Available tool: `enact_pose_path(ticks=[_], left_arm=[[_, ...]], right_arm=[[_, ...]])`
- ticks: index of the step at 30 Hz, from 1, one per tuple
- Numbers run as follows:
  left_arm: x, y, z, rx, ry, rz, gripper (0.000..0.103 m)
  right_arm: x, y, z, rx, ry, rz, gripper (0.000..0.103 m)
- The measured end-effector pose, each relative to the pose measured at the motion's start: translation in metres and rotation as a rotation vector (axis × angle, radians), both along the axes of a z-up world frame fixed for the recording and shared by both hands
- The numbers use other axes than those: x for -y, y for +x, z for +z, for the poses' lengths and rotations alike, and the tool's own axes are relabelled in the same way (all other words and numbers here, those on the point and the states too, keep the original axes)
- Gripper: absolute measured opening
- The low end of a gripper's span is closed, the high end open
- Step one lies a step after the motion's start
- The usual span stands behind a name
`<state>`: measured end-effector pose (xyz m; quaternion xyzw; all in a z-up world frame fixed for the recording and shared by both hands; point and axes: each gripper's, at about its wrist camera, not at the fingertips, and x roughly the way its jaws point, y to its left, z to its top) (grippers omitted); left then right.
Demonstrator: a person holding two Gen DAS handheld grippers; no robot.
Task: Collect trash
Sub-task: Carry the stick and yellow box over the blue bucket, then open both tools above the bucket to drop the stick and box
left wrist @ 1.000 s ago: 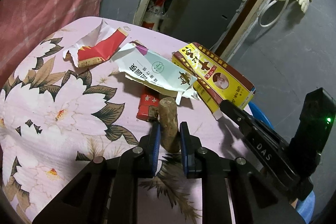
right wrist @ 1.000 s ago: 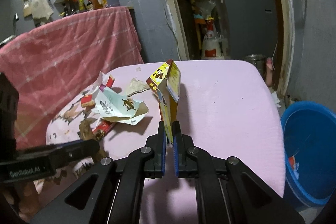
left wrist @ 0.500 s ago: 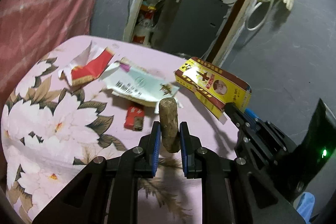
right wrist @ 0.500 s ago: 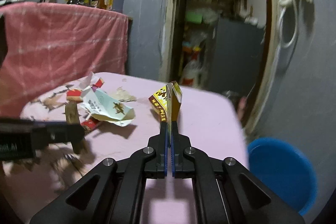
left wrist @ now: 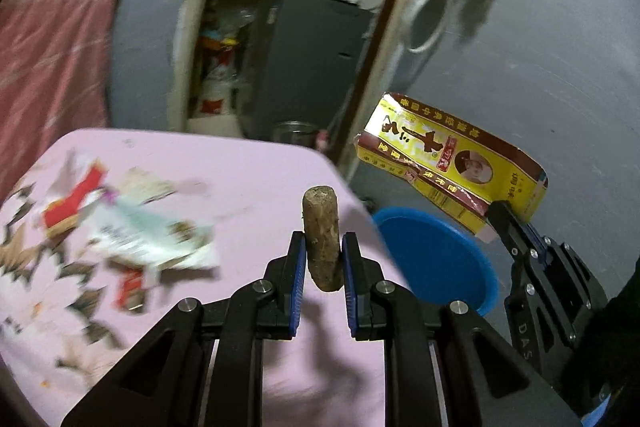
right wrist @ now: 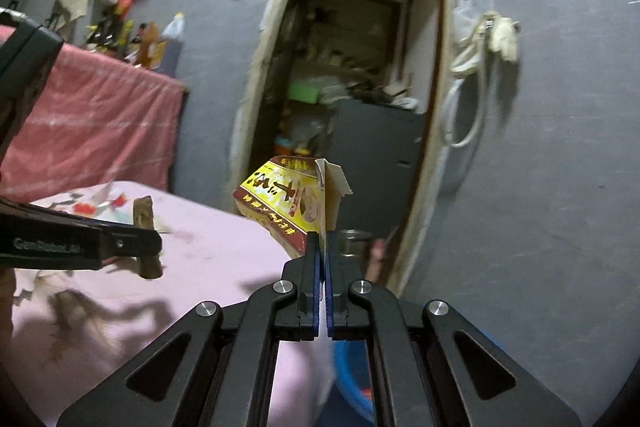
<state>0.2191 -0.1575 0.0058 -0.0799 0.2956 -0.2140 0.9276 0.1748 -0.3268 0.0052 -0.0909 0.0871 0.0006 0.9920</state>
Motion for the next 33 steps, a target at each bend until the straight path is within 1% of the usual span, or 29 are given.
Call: enact_pose_path(ticks=[2, 7, 10, 13, 17, 21, 24, 25, 26, 27, 28, 31, 33], left_arm=[[0.023, 0.006, 0.001, 0.014, -0.003, -0.042, 0.014], [0.075, 0.023, 0.001, 0.047, -0.006, -0.128, 0.014], [0.102, 0.036, -0.005, 0.044, -0.006, -0.171, 0.014], [0.124, 0.048, -0.016, 0.016, 0.004, -0.198, 0.014], [0.152, 0.067, -0.033, -0.052, 0.027, -0.229, 0.014], [0.164, 0.081, -0.049, -0.111, 0.043, -0.234, 0.015], [0.164, 0.085, -0.057, -0.141, 0.04, -0.233, 0.016], [0.164, 0.086, -0.058, -0.146, 0.042, -0.236, 0.02], [0.162, 0.086, -0.059, -0.15, 0.046, -0.234, 0.023], [0.162, 0.086, -0.06, -0.154, 0.048, -0.233, 0.031], [0.16, 0.088, -0.059, -0.154, 0.035, -0.229, 0.034], [0.153, 0.085, -0.056, -0.154, 0.021, -0.217, 0.034], [0.146, 0.08, -0.05, -0.144, 0.019, -0.205, 0.035]], right_arm=[[0.008, 0.001, 0.0, -0.001, 0.011, -0.019, 0.0], [0.05, 0.0, 0.001, 0.004, 0.037, -0.136, 0.0], [0.075, 0.001, -0.004, -0.019, 0.053, -0.188, 0.0], [0.095, 0.003, -0.013, -0.048, 0.081, -0.212, 0.0], [0.113, 0.009, -0.026, -0.105, 0.104, -0.238, 0.001], [0.127, 0.018, -0.039, -0.17, 0.154, -0.241, 0.002], [0.133, 0.024, -0.045, -0.219, 0.189, -0.24, 0.003], [0.135, 0.024, -0.046, -0.227, 0.197, -0.24, 0.004], [0.136, 0.025, -0.046, -0.234, 0.206, -0.239, 0.006], [0.137, 0.027, -0.046, -0.238, 0.215, -0.236, 0.007], [0.138, 0.027, -0.046, -0.24, 0.226, -0.232, 0.008], [0.139, 0.027, -0.045, -0.238, 0.24, -0.236, 0.019], [0.141, 0.025, -0.04, -0.221, 0.252, -0.238, 0.021]])
